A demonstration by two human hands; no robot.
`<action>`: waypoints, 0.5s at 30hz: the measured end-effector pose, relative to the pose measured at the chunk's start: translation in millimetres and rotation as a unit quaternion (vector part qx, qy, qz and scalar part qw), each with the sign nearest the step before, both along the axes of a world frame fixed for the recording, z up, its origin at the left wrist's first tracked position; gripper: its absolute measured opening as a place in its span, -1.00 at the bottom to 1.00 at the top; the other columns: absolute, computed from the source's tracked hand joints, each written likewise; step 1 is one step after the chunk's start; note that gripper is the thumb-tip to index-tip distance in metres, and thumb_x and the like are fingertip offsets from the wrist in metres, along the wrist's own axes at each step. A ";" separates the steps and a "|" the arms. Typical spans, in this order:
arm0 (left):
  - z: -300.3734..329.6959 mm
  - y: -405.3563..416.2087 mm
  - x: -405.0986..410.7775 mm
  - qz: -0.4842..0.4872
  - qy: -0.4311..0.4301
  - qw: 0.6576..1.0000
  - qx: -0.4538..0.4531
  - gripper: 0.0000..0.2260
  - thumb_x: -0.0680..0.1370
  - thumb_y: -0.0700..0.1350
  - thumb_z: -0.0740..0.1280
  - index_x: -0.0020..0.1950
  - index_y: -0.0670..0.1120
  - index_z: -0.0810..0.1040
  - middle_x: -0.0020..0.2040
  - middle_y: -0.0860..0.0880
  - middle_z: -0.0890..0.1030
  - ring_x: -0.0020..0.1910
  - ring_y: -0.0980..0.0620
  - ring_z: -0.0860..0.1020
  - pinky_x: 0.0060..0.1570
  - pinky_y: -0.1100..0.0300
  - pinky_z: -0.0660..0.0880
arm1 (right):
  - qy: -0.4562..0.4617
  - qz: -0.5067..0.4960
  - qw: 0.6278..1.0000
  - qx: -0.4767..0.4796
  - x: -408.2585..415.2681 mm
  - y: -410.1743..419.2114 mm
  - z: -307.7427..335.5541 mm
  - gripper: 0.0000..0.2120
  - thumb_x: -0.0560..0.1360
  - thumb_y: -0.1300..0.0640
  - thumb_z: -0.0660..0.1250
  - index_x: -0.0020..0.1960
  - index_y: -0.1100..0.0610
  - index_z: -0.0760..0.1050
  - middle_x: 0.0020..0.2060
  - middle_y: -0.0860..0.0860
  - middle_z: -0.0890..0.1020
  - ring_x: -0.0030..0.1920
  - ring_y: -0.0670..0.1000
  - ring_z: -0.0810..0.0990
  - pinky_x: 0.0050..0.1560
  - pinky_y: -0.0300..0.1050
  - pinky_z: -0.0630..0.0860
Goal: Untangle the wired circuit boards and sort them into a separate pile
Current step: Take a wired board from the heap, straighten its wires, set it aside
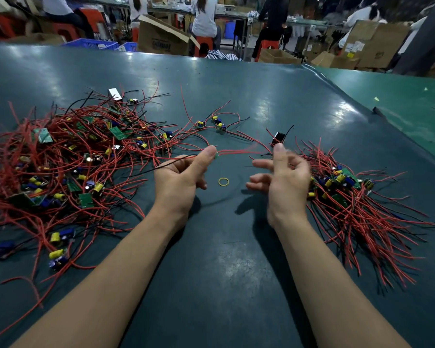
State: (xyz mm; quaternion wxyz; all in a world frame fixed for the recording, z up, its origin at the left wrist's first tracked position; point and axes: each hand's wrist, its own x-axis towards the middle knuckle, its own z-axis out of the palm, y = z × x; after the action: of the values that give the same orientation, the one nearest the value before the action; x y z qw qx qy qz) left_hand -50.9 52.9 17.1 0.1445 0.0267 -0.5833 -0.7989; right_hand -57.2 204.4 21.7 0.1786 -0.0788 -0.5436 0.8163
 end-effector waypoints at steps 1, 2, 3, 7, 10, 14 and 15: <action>0.0 -0.4 -1.2 0.008 0.000 1.000 0.018 -0.70 0.30 0.06 0.54 -0.30 -0.15 0.60 -0.53 0.01 0.46 -0.55 0.06 0.35 -0.41 0.22 0.32 | -0.045 0.082 0.995 -0.028 2.5 -3.7 0.8 -0.67 0.54 -0.08 0.34 0.07 0.15 0.37 -0.37 0.08 0.64 -0.57 -0.02 0.50 -0.56 -0.19 0.48; -0.2 -0.6 -1.6 0.006 0.003 1.000 0.023 -0.70 0.29 0.07 0.53 -0.31 -0.14 0.58 -0.52 0.01 0.46 -0.55 0.06 0.35 -0.42 0.22 0.31 | -0.080 0.164 0.983 -0.015 5.8 -8.2 0.4 -0.58 0.45 -0.17 0.36 0.05 0.16 0.43 -0.37 0.07 0.63 -0.56 -0.03 0.50 -0.57 -0.23 0.46; -0.8 -0.5 -1.1 -0.008 0.007 1.000 0.011 -0.71 0.29 0.08 0.52 -0.32 -0.13 0.57 -0.51 0.01 0.47 -0.55 0.05 0.36 -0.43 0.22 0.32 | -0.095 0.240 0.966 0.017 9.9 -13.5 -0.6 -0.54 0.38 -0.20 0.37 0.03 0.16 0.47 -0.38 0.05 0.62 -0.55 -0.03 0.51 -0.58 -0.25 0.43; 0.9 -1.0 4.0 -0.157 -0.002 0.987 0.040 -0.78 0.35 0.01 0.50 -0.38 -0.06 0.57 -0.44 -0.02 0.54 -0.51 0.06 0.46 -0.48 0.27 0.42 | -0.038 0.327 0.942 0.063 19.8 -25.1 -2.8 -0.69 0.35 -0.15 0.40 -0.13 0.08 0.49 -0.40 0.03 0.57 -0.56 -0.01 0.53 -0.63 -0.26 0.41; 3.9 -4.6 3.6 -0.215 0.003 0.975 0.059 -0.82 0.39 -0.02 0.44 -0.36 -0.04 0.54 -0.38 -0.07 0.51 -0.46 0.06 0.44 -0.43 0.26 0.41 | 0.009 0.321 0.944 0.070 22.0 -23.7 -0.9 -0.82 0.44 -0.07 0.37 -0.19 0.03 0.57 -0.37 0.04 0.60 -0.54 -0.03 0.51 -0.63 -0.27 0.40; 5.8 -8.2 4.8 -0.246 0.018 0.969 0.025 -0.85 0.39 0.01 0.48 -0.28 -0.03 0.59 -0.38 -0.04 0.56 -0.46 0.01 0.51 -0.37 0.18 0.50 | 0.043 0.291 0.947 0.129 26.8 -25.9 3.0 -0.76 0.48 -0.09 0.33 -0.26 0.03 0.59 -0.39 0.08 0.54 -0.50 -0.05 0.47 -0.58 -0.27 0.37; 5.8 -7.8 5.2 -0.245 0.016 0.969 0.016 -0.83 0.36 0.05 0.50 -0.28 -0.01 0.61 -0.37 -0.05 0.57 -0.44 -0.01 0.51 -0.34 0.16 0.50 | 0.055 0.273 0.949 0.147 27.7 -26.6 3.9 -0.76 0.49 -0.07 0.32 -0.25 0.05 0.57 -0.38 0.10 0.53 -0.49 -0.04 0.46 -0.57 -0.26 0.37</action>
State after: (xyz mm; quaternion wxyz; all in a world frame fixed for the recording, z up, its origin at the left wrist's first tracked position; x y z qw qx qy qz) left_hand -45.7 45.1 22.9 -0.0473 -0.1275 -0.5568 -0.8194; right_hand -29.5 177.8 25.6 -0.0115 0.1451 -0.6478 0.7478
